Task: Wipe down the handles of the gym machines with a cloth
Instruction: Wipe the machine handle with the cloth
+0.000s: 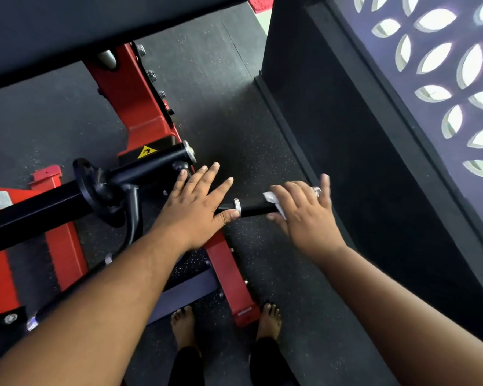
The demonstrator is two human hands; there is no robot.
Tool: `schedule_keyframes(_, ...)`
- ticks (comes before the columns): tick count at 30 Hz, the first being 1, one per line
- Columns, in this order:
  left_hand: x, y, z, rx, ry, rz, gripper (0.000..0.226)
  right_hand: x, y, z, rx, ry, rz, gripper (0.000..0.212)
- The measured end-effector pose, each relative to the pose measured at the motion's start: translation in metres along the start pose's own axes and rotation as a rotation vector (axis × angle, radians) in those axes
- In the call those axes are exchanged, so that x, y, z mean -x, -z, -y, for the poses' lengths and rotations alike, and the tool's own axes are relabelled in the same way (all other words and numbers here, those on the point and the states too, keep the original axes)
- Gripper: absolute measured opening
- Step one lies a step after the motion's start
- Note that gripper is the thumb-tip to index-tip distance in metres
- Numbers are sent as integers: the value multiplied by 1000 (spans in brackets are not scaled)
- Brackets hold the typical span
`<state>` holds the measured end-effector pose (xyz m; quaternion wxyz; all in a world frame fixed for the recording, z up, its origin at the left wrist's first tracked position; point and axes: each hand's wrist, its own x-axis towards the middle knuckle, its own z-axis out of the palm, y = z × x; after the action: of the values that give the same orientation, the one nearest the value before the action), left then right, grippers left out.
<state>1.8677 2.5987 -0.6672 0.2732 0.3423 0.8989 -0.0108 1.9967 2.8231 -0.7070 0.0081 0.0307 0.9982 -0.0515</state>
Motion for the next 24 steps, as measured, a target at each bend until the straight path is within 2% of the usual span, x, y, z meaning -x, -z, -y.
schedule_keyframes(3,-1,-2,0,23,2,-3,82,19,-9,0,40,-35,-17,72)
schedule_keyframes(6,-1,-2,4,21,3,0,88,13,-11,35,35,129,6,88)
schedule_keyframes(8,-1,-2,4,22,5,6,92,3,-9,52,16,232,-9,84)
schedule_keyframes(10,-1,-2,3,23,6,13,92,-5,-4,48,26,237,-22,77)
schedule_keyframes(15,-1,-1,3,17,10,27,84,4,3,-9,-2,-1,41,63)
schedule_keyframes(19,0,-2,4,33,8,18,85,12,0,-12,28,-111,60,70)
schedule_keyframes(24,1,-2,3,59,3,-2,91,-8,-2,50,9,107,5,68)
